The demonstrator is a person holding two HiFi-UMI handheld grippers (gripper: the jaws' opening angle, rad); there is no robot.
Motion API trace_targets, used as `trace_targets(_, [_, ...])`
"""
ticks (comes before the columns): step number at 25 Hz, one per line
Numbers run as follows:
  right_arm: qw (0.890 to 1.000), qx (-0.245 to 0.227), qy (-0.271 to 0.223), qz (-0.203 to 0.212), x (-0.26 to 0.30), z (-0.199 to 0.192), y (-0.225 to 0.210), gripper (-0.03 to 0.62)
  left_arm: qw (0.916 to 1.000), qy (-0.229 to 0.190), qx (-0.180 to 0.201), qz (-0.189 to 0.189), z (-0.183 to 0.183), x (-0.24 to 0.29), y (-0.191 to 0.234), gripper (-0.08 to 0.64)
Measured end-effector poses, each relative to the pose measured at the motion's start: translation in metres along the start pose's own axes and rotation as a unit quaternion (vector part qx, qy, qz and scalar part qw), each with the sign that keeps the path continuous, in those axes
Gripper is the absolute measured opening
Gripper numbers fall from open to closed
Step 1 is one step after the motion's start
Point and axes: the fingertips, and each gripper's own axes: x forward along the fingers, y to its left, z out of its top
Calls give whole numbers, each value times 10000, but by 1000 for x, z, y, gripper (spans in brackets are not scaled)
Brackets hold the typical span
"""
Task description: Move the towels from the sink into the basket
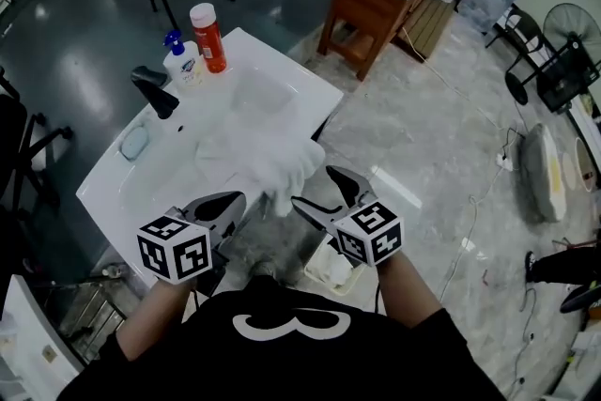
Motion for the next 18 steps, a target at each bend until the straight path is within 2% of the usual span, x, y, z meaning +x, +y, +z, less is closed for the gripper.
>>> trace_targets(8, [9991,-233,342,-16,60,-1,4,388,10000,-21,-12,-42,7,-2,44,6])
trace_targets(12, [9976,-393,546,-162,82,-8,-4,399,9998,1,-155,-133,5,-3,52,6])
trace_targets(18, [9945,-571,824,-296,114,-17,-18,407,9998,-85,-111,-114,14,-6,69,6])
